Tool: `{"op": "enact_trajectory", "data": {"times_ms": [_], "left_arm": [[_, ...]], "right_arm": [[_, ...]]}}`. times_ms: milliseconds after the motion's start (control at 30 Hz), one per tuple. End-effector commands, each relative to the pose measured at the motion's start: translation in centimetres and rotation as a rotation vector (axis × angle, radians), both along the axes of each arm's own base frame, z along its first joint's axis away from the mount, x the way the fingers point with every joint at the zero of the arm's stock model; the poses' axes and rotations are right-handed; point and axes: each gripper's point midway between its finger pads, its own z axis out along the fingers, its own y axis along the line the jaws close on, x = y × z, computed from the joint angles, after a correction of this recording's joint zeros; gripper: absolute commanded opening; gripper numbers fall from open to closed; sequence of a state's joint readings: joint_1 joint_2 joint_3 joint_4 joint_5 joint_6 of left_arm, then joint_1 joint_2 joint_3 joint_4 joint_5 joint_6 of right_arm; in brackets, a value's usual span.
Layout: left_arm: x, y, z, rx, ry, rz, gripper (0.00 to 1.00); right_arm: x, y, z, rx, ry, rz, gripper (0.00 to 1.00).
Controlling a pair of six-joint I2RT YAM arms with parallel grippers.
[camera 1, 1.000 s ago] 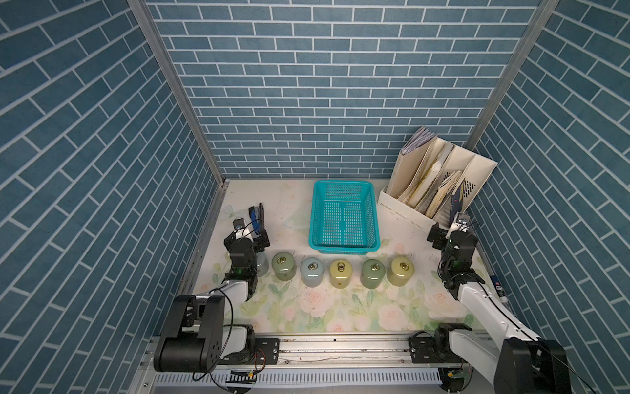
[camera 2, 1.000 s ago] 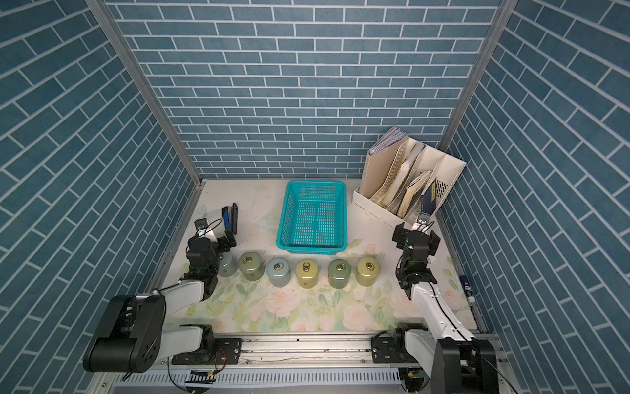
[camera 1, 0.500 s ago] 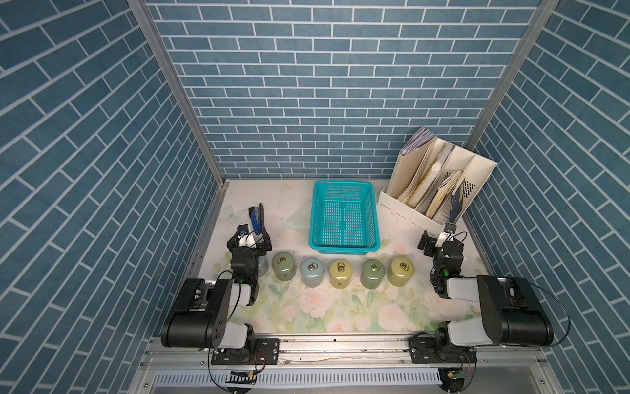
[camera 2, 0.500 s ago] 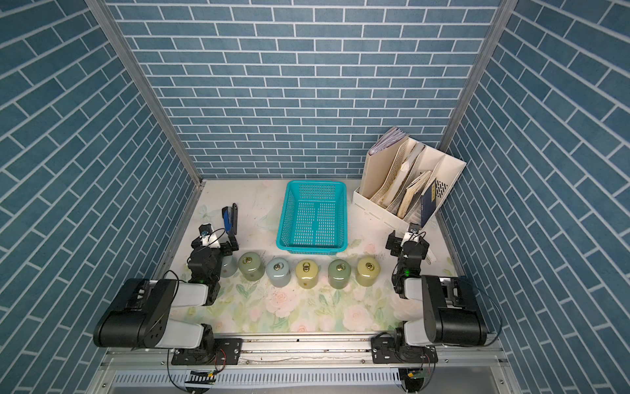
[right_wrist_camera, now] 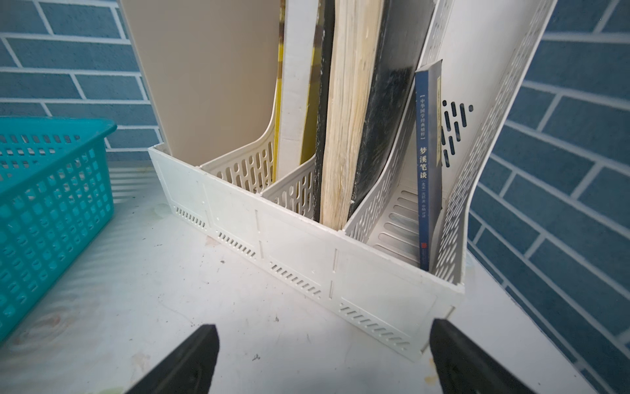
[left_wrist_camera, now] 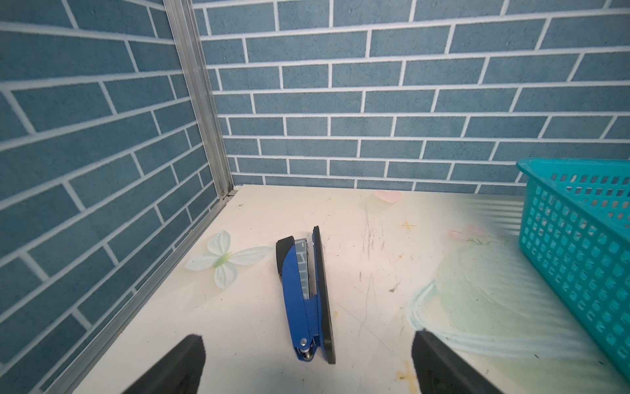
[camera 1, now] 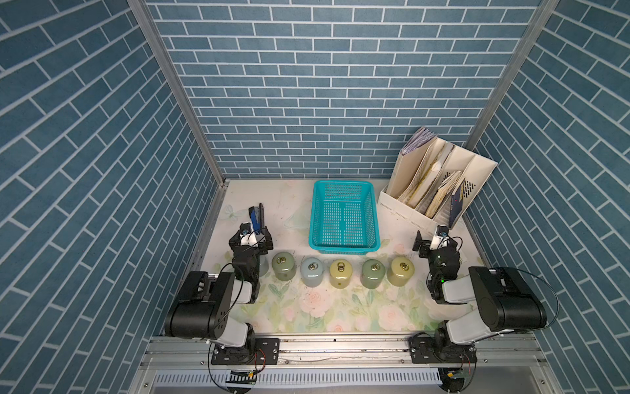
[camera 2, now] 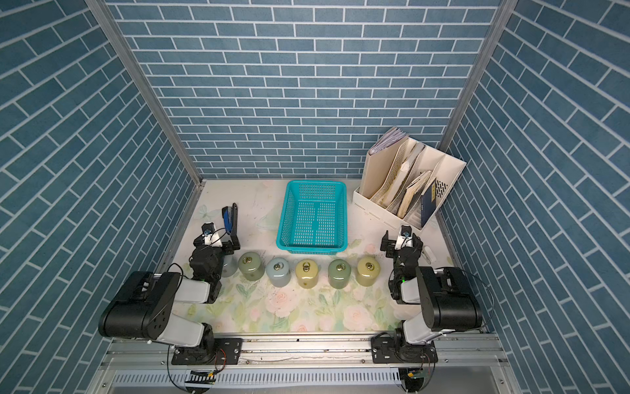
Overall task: Take the tea canister out of the basket
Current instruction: Reset both arms
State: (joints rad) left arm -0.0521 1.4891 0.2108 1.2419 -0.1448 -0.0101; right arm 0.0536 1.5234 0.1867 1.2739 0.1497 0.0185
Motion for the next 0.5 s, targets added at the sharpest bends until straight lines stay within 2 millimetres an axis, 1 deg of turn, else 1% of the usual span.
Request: {"op": "enact_trajectory", "data": {"times_ms": [0,467], "left_arm": [[0.45,-0.34,-0.26,0.004,0.015,-0.019,1.0],[0.53,-0.33,-0.24,0.001,0.015,-0.022,1.0]], "right_arm": [[0.48,0.07,1.27,-0.024,-0.043,0.001,1.0],[0.56,0.12,1.3,-0.026,-0.044,0.001,1.0]]}}
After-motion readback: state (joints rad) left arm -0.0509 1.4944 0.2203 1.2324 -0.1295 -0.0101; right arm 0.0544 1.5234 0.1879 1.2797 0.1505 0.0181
